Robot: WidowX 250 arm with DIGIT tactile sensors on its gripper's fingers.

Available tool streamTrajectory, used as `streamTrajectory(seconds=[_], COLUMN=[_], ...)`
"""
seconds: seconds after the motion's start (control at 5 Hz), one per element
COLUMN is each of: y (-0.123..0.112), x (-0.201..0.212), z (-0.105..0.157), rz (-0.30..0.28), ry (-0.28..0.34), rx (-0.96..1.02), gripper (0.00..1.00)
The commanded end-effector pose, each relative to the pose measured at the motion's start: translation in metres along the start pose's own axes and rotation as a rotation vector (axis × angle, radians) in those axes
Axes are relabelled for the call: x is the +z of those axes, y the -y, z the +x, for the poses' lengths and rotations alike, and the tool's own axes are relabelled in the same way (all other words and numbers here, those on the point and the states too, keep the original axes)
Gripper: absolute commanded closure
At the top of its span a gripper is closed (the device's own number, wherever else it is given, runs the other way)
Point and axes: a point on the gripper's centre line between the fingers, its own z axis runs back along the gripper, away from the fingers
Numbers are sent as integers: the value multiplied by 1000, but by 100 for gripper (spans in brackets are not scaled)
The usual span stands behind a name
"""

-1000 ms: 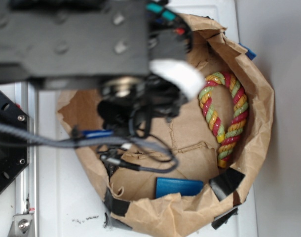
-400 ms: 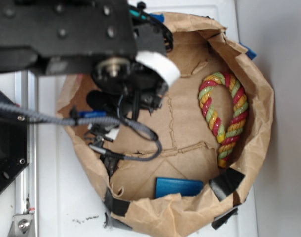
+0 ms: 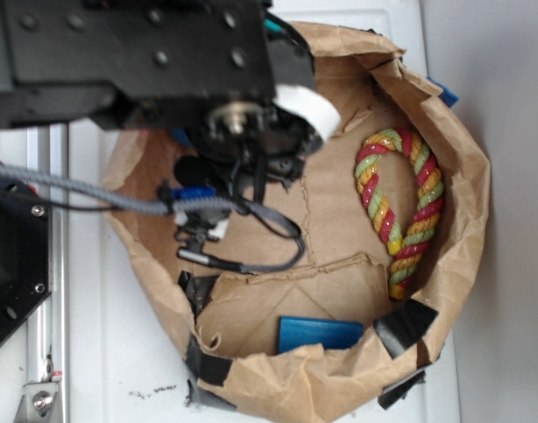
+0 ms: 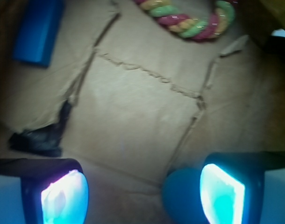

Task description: Grab the blue ball.

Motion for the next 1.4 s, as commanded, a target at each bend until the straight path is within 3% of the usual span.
streamTrajectory(seconds=[0.0,0.6,1.0,1.2], y=[12,6,-2,-6], x=[-8,-9,-17,-18], z=[16,15,0,-9], rz=[57,32,78,25], ry=[0,1,-47,-57], rx=[21,30,85,119], gripper=[0,0,0,0])
